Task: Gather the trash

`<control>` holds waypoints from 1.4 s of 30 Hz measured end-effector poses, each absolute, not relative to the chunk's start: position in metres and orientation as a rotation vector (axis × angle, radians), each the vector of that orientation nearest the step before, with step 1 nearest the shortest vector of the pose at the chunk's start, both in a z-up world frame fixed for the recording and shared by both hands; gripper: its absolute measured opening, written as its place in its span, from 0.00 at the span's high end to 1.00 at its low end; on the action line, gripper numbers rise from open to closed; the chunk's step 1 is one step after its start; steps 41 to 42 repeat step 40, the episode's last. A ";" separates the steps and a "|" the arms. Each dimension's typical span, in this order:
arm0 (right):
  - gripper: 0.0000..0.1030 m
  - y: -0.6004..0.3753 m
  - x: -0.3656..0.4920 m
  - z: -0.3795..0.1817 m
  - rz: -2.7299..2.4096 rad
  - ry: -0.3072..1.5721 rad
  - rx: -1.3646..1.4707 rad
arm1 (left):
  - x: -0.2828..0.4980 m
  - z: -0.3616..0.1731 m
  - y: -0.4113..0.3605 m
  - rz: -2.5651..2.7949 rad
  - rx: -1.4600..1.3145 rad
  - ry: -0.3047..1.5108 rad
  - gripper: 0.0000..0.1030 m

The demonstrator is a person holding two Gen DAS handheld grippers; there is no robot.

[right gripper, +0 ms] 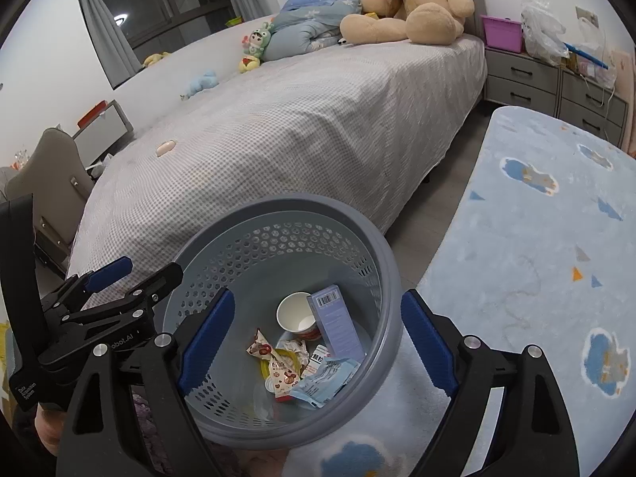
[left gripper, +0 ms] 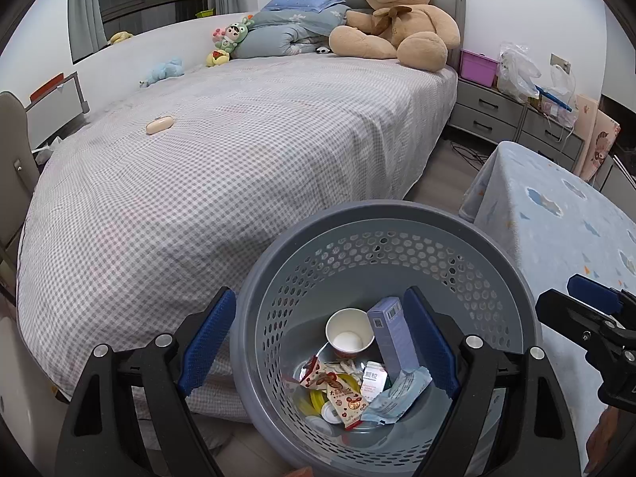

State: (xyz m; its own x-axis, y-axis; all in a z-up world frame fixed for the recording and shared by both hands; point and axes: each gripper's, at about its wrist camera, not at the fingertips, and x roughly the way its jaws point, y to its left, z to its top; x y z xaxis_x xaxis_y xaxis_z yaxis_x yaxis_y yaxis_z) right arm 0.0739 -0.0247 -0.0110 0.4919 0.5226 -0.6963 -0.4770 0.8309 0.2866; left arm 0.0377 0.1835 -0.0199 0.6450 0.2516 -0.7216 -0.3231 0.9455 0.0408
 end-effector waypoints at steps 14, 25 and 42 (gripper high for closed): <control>0.18 -0.024 0.073 -0.010 0.601 0.857 0.047 | 0.038 -0.020 0.183 0.327 -0.096 0.806 0.20; 0.18 -0.022 0.072 -0.012 0.602 0.858 0.040 | 0.038 -0.020 0.183 0.326 -0.096 0.807 0.20; 0.18 -0.021 0.072 -0.013 0.602 0.858 0.039 | 0.037 -0.021 0.181 0.319 -0.099 0.810 0.20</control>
